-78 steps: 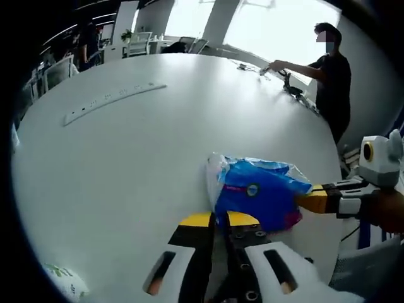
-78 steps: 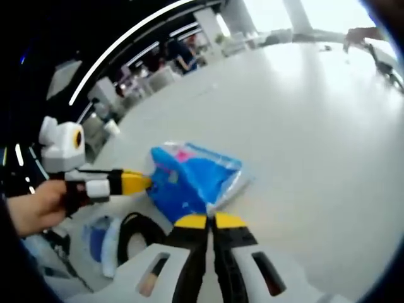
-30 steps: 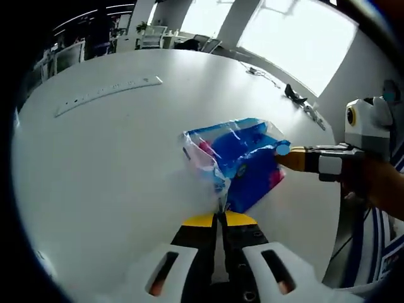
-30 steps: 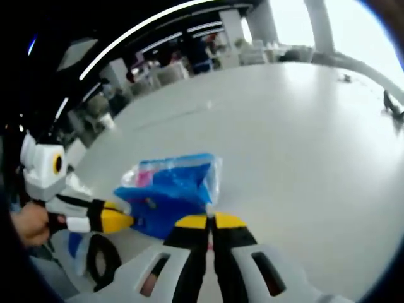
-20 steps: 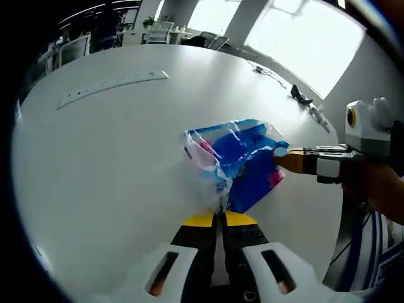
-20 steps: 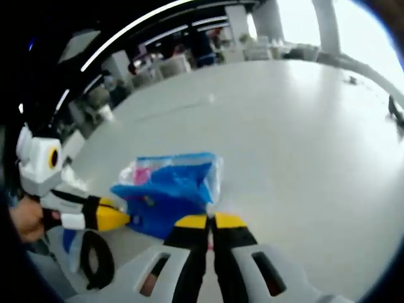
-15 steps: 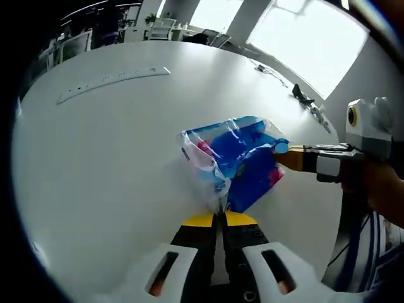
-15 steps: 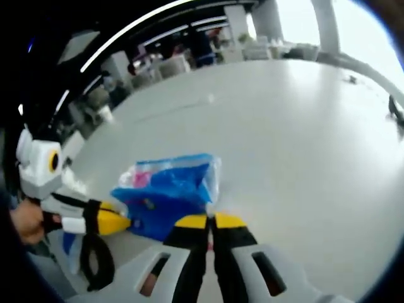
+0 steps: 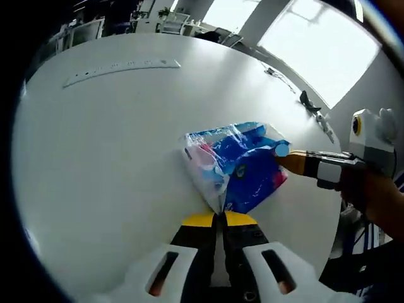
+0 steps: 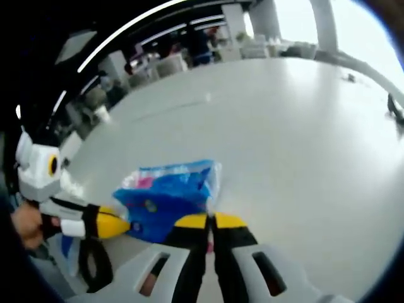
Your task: Arrange the tabletop items into an orderly group along one side of the table until the central work area is clear of visible clutter.
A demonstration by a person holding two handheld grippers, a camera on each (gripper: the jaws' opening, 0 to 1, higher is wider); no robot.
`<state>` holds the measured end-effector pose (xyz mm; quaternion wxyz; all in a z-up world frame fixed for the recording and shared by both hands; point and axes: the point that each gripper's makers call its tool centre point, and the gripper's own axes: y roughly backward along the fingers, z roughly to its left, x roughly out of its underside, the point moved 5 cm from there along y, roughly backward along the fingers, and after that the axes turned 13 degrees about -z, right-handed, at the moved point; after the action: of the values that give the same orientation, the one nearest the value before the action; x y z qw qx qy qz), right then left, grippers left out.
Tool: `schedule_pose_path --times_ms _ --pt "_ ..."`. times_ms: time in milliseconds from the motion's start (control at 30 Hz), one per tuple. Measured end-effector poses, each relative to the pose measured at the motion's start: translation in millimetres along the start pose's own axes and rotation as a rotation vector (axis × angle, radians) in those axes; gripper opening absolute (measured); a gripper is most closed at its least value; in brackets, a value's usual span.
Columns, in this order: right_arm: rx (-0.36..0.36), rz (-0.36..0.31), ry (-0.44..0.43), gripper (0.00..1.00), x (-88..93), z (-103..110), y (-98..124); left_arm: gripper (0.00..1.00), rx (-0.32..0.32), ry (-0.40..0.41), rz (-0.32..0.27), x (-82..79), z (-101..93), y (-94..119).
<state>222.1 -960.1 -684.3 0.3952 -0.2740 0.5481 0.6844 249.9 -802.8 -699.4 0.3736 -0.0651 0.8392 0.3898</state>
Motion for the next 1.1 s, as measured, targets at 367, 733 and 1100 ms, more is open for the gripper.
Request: schedule_pose_path --times_ms 367,733,1100 --pt "0.002 -0.001 0.007 0.00 1.0 -3.0 -1.1 0.03 0.005 0.017 -0.007 0.0 -0.8 -0.2" --pt "0.004 0.003 0.009 0.02 2.5 -3.5 -1.4 0.04 0.005 0.017 -0.008 0.7 0.7 0.8" --pt "0.027 -0.009 0.045 0.28 8.8 -4.8 1.3 0.17 0.000 0.030 -0.031 -0.4 4.7 4.6"
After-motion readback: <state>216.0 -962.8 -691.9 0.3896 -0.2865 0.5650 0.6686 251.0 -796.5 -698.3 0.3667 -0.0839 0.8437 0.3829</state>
